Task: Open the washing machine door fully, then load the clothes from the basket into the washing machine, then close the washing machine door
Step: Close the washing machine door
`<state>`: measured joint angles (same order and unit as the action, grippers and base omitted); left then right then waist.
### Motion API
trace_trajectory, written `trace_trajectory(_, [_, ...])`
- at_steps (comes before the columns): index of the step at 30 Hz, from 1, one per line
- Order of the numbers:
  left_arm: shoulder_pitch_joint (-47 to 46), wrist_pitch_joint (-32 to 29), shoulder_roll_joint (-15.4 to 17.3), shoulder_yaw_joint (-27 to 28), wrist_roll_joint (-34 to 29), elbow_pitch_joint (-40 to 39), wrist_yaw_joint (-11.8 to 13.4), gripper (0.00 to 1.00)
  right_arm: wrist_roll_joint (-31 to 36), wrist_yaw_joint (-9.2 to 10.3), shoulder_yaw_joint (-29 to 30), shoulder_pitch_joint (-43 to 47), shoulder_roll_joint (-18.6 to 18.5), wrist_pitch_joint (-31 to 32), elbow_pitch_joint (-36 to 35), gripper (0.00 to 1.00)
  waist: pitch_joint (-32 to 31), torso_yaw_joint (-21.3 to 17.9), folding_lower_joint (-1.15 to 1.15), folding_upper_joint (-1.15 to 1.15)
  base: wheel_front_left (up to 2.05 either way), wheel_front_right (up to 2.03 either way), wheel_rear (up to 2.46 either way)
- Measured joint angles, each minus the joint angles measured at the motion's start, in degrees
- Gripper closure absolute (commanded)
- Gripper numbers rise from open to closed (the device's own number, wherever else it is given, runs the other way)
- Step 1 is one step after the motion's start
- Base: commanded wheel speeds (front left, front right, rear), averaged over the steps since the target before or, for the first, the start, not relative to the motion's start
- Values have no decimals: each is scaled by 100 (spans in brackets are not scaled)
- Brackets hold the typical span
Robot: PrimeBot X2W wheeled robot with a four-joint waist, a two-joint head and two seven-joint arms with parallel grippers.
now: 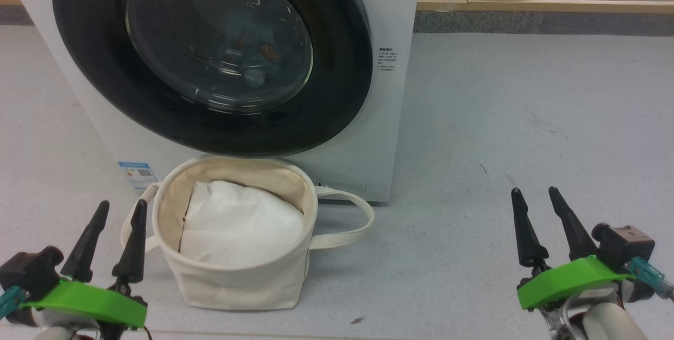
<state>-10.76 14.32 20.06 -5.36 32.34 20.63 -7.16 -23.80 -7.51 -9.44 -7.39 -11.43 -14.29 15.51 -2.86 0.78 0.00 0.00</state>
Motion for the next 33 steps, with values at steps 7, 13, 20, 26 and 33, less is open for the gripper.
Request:
trace_trajectory(7, [0, 0, -8, 2, 1, 7, 0, 0, 0, 0, 1, -1, 4, 0, 1, 0, 4, 66, 0, 0, 0, 0, 0])
trace_trajectory(13, [2, 0, -15, -131, 174, 36, 0, 0, 1, 0, 48, -1, 10, 0, 26, 0, -9, 86, 0, 0, 0, 0, 0])
trace_trajectory(20, [2, 0, 142, -313, 381, 91, 0, 0, 2, 0, 81, -1, 43, 0, 37, 0, 0, 101, 0, 0, 0, 0, 0])
trace_trajectory(26, [1, 0, 167, -314, 381, 114, 0, 0, 9, 0, 91, -1, 66, 0, 53, 0, 25, 105, 0, 0, 0, 0, 0])
trace_trajectory(33, [-1, 0, 165, -332, 390, 188, 0, 0, 10, 0, 111, -1, 122, 0, 57, 0, 74, 89, 0, 0, 0, 0, 0])
